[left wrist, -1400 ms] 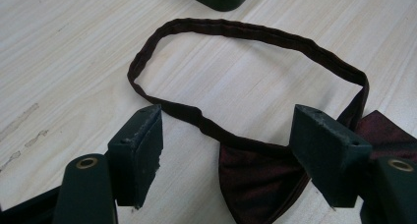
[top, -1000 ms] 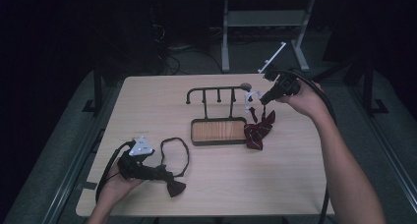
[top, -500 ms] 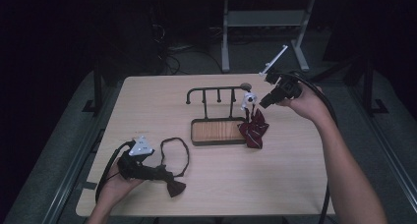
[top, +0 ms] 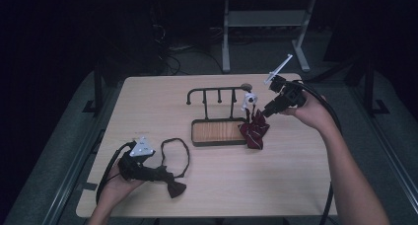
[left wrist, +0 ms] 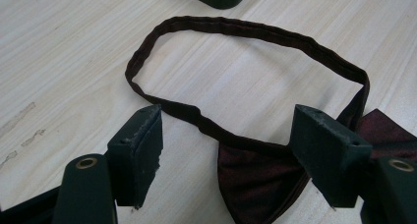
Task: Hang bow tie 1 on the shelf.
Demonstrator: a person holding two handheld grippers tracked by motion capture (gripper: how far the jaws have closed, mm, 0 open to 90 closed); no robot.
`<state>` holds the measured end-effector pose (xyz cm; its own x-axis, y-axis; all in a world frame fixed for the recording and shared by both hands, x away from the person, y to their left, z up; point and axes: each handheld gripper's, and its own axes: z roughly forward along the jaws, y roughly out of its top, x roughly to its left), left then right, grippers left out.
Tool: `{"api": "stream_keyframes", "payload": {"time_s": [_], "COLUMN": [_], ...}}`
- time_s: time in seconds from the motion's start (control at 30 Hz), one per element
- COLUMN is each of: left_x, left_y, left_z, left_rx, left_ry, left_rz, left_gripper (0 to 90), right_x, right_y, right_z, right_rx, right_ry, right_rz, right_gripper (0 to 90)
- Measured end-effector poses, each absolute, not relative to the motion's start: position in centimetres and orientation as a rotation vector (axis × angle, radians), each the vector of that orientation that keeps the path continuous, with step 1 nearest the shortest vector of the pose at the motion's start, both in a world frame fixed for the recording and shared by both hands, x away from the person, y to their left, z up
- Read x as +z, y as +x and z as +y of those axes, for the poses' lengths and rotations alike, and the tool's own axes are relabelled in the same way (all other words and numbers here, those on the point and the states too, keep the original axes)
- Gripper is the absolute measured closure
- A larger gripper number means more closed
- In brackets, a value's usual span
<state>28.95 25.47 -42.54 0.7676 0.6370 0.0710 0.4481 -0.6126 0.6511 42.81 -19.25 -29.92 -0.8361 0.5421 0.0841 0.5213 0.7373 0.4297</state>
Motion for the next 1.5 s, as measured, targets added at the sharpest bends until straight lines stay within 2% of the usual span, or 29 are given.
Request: {"api": "stream_keyframes", "payload": {"time_s": [0.6, 0.83, 1.5], "left_x": [-42.6, -42.6, -42.7], "left_y": [29.0, 29.0, 29.0], "left_z": [25.4, 25.5, 25.5], "left_rx": [0.393, 0.392, 0.384], "left_ry": [2.333, 2.332, 2.333], "left_rz": [0.807, 0.81, 0.817], "left_gripper": [29.0, 29.0, 28.9], "right_x": [-31.8, -32.7, -34.9], "right_y": [41.3, 40.5, 38.8], "right_z": [-20.1, -20.3, -20.5], "right_rx": [0.732, 0.76, 0.774], "right_ry": [0.881, 0.901, 0.896], "right_rz": [2.906, 2.905, 2.907], "right_gripper": [57.5, 49.6, 44.4]}}
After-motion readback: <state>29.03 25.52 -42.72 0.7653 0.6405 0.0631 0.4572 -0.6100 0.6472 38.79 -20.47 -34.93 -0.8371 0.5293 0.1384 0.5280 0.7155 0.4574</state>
